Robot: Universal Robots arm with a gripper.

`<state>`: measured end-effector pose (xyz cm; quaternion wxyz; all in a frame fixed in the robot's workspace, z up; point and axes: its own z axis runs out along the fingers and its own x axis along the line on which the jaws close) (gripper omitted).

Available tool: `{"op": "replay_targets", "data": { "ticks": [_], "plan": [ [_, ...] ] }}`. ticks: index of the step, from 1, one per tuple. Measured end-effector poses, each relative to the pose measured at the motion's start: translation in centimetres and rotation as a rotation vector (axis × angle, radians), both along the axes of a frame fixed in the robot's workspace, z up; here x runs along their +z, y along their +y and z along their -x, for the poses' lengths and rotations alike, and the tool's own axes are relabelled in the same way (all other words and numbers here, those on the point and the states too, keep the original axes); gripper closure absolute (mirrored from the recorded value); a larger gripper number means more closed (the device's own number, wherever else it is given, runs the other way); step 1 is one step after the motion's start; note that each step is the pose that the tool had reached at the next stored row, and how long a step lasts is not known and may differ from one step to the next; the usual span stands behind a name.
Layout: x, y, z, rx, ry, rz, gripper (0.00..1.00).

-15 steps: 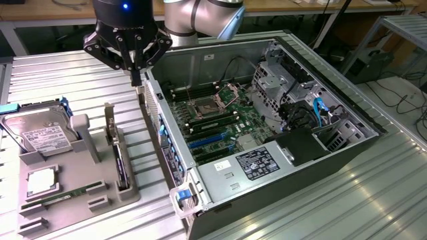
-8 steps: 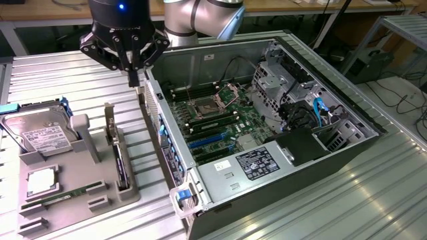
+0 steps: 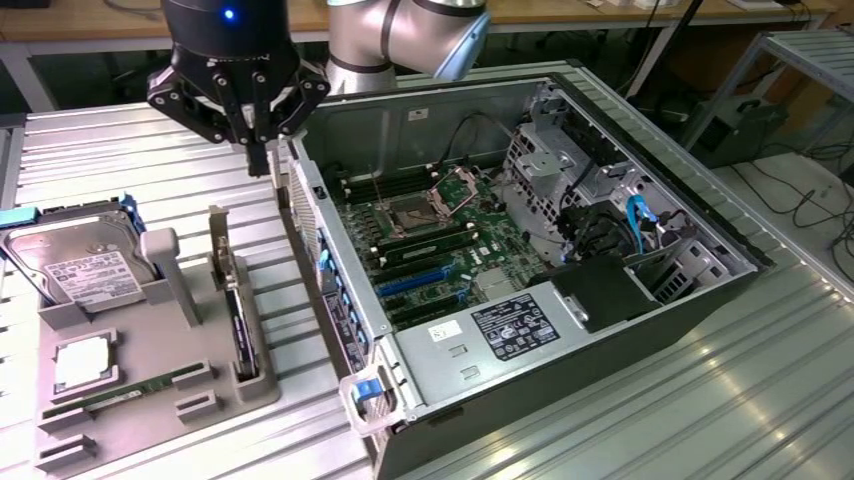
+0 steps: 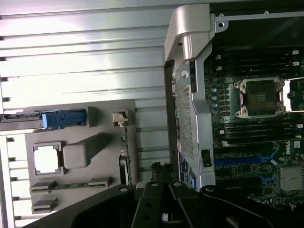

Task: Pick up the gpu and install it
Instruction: 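Reach for the gpu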

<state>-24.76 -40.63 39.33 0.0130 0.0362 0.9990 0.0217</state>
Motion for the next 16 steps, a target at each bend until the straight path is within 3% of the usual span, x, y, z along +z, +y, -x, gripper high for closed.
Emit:
{"op": "replay_targets", "data": {
  "ticks": [16],
  "plan": [
    [0.0,-0.19,1.4,0.0,0.0,0.0,0.89]
  ]
}}
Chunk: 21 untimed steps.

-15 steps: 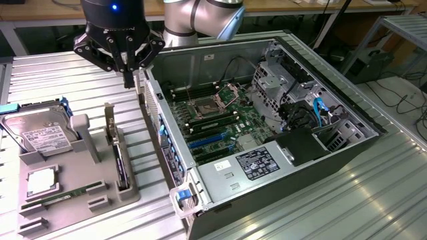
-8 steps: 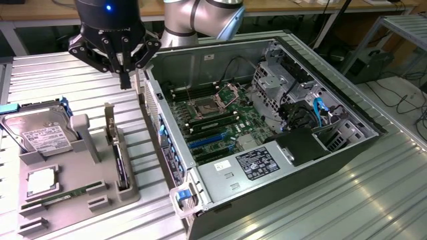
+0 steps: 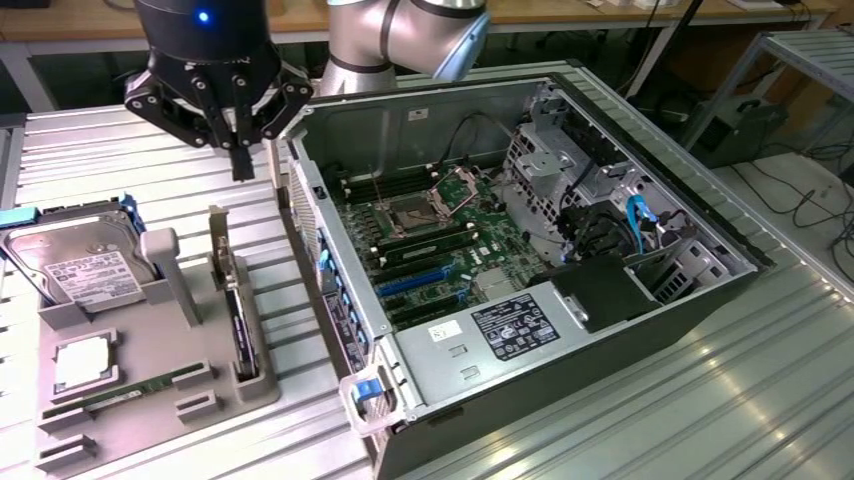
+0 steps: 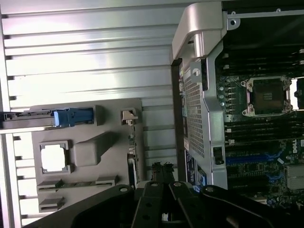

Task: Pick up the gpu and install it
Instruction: 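Reach for the gpu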

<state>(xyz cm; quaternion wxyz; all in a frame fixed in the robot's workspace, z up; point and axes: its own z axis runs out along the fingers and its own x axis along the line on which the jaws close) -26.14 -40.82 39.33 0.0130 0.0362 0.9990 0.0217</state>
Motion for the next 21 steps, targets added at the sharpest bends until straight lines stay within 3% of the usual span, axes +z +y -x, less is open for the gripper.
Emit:
{"op": "replay_targets", "data": {
  "ticks": [21],
  "plan": [
    [0.0,-1.46,2.8,0.001,0.0001,0.0001,0.89]
  ]
}}
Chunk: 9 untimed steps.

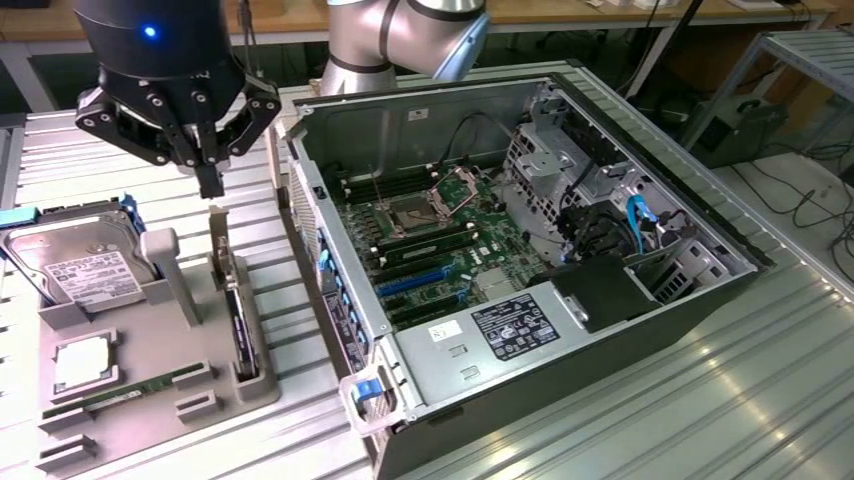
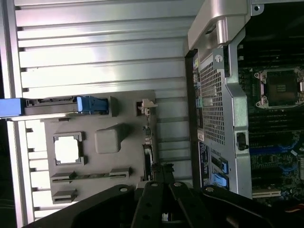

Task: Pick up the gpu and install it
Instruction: 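Reach for the gpu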

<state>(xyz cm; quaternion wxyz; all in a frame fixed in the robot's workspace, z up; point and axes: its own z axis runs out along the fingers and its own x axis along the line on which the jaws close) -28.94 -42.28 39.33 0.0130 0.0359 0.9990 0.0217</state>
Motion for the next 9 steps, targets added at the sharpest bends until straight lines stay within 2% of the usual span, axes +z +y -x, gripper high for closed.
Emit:
{"op": "replay_targets", "data": {
  "ticks": [9],
  "plan": [
    [0.0,-0.32,0.67,0.0,0.0,0.0,0.89]
  ]
}}
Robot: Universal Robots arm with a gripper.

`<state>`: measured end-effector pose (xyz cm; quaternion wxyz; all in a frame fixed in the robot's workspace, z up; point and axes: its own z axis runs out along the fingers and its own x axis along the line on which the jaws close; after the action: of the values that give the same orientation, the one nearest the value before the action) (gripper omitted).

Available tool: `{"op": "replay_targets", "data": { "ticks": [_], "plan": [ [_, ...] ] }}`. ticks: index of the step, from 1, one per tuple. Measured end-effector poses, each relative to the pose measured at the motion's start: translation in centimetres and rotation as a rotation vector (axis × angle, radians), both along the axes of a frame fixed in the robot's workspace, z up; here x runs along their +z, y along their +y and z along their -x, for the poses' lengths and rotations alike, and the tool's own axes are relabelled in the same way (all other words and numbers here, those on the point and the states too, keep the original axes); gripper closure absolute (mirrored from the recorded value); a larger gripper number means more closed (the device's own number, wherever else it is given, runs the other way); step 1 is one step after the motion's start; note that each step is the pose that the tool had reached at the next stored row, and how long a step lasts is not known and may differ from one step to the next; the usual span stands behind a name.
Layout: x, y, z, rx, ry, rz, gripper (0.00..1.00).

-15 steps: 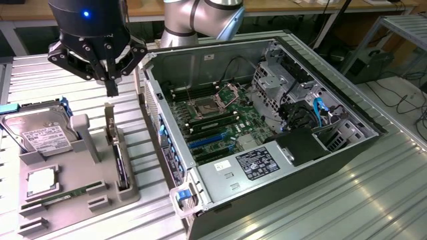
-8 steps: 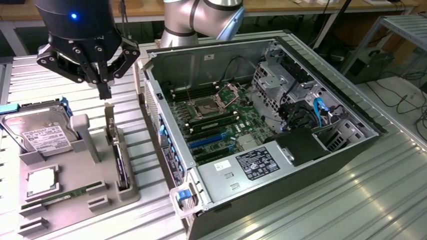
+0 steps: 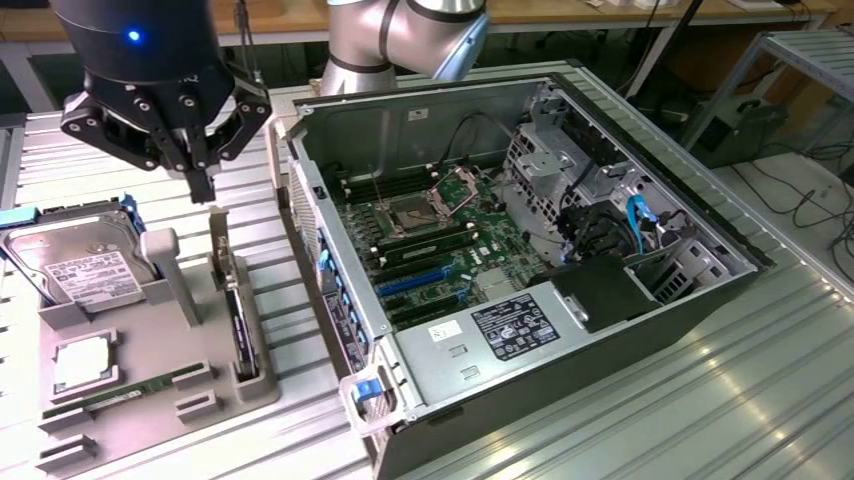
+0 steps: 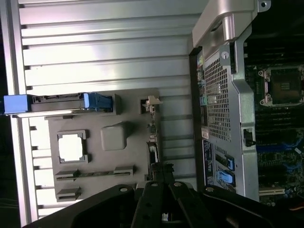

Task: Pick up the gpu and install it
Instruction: 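Reach for the gpu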

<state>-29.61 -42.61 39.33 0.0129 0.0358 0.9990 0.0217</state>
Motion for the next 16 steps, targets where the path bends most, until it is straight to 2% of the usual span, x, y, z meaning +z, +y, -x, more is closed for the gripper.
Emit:
{"op": "replay_targets", "data": {
  "ticks": [7,16],
  "plan": [
    [-0.01,-0.27,0.45,0.0,-0.0001,-0.0001,0.89],
    [-0.03,-1.01,0.85,0.0,0.0,-0.0001,0.89]
  ]
}}
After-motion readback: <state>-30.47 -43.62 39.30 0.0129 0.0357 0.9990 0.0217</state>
